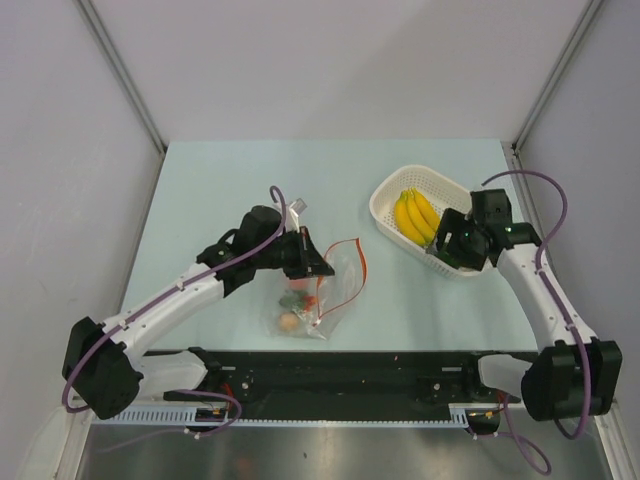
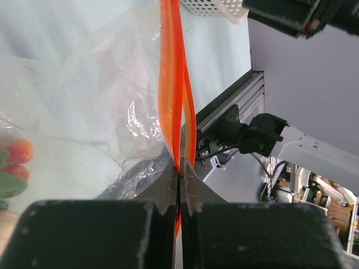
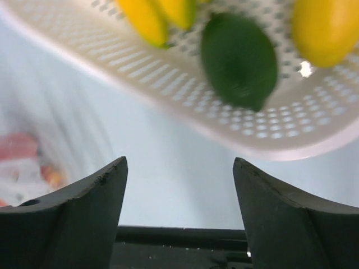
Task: Open the zip-top bag and remove the fake food
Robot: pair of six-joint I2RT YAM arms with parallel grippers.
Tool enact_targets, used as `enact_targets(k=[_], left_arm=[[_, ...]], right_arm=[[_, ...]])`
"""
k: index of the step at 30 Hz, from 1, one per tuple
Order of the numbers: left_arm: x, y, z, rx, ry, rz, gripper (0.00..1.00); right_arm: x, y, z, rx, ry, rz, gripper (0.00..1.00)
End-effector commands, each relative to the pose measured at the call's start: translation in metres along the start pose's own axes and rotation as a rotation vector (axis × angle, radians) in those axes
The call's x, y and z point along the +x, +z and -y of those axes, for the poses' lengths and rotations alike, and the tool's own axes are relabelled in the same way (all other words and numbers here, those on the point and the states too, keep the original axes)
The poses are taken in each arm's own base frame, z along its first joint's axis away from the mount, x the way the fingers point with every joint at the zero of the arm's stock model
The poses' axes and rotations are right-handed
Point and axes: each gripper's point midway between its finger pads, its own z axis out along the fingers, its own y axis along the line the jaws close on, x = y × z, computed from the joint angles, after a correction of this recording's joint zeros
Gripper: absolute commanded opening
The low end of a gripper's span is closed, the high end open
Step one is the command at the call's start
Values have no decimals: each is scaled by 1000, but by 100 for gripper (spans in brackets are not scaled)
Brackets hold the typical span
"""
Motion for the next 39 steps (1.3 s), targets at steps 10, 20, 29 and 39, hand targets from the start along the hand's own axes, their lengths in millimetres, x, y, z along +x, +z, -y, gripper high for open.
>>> enact_targets(k=[10, 20, 29, 39], left_arm=[[-9, 1, 35, 112, -33, 34, 0], [-20, 2, 62, 171, -37, 39, 0], [-19, 5, 83, 220, -52, 30, 0], [-8, 23, 87, 234, -88, -10, 0]], right_arm=[[79, -88, -183, -582, -332, 61, 53], [114, -69, -225, -668, -346, -62, 46], [123, -23, -225, -554, -292, -122, 29], [148, 19, -203, -493, -253, -172, 24]])
